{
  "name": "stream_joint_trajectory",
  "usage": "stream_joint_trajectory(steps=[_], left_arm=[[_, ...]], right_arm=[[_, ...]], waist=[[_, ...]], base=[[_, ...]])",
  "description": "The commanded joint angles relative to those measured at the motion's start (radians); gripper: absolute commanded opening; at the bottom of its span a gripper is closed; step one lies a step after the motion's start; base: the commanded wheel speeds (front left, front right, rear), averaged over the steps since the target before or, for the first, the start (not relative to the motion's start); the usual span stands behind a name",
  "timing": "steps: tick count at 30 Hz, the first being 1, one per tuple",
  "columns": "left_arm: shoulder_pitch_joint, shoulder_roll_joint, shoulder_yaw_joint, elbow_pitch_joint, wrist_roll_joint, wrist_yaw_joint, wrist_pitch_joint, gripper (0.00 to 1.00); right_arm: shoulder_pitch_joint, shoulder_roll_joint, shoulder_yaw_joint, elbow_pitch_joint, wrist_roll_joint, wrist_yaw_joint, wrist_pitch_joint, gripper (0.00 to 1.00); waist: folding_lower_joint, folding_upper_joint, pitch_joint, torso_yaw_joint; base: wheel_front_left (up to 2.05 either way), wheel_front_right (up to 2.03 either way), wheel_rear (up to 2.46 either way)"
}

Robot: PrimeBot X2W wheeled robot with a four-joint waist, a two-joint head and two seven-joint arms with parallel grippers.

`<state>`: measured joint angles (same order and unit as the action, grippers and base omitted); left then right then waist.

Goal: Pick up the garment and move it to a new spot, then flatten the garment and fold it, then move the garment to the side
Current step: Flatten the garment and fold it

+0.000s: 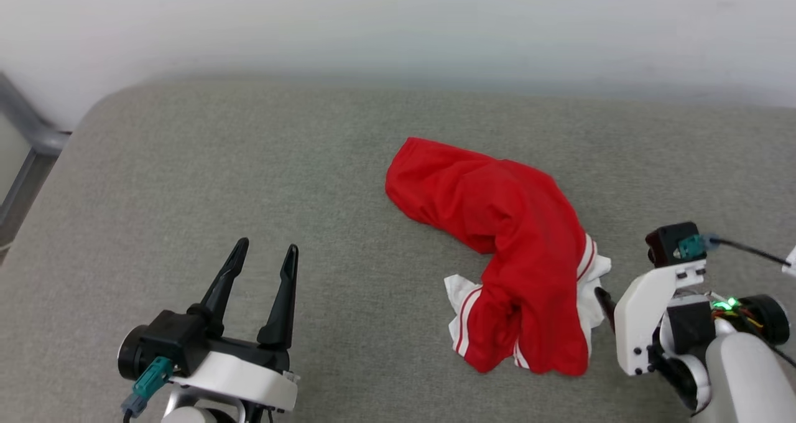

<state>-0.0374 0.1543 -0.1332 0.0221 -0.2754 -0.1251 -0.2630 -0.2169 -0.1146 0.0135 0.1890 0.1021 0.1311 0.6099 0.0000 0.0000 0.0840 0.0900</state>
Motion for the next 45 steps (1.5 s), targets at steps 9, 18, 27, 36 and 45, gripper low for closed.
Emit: stream_joint_trajectory(steps=[9, 18, 27, 36, 45], left_arm=[[-0.061, -0.005, -0.02, 0.015, 0.003, -0.005, -0.003, 1.0], [-0.085, 0.004, -0.034, 0.018, -0.002, -0.006, -0.003, 1.0], [-0.077, 0.01, -0.025, 0.029, 0.005, -0.006, -0.003, 1.0], [-0.075, 0.006, -0.03, 0.029, 0.009, -0.006, -0.003, 1.0], [-0.091, 0.009, -0.039, 0.037, 0.009, -0.006, -0.003, 1.0]], right_arm=[[-0.063, -0.036, -0.007, 0.048, 0.001, -0.001, 0.191, 1.0], [-0.061, -0.034, -0.011, 0.17, 0.007, -0.001, 0.165, 1.0], [-0.06, -0.097, -0.031, 0.205, -0.002, -0.001, 0.093, 0.0], [-0.069, -0.212, -0.123, 0.172, -0.019, -0.001, 0.071, 0.0], [-0.092, -0.282, -0.235, 0.253, -0.075, -0.001, -0.011, 1.0]], waist=[[0.0, 0.0, 0.082, 0.099], [0.0, 0.0, 0.122, 0.133], [0.0, 0.0, 0.097, 0.086], [0.0, 0.0, 0.082, 0.028], [0.0, 0.0, 0.098, 0.003]], base=[[0.0, 0.0, 0.0], [0.0, 0.0, 0.0], [0.0, 0.0, 0.0], [0.0, 0.0, 0.0], [0.0, 0.0, 0.0]])
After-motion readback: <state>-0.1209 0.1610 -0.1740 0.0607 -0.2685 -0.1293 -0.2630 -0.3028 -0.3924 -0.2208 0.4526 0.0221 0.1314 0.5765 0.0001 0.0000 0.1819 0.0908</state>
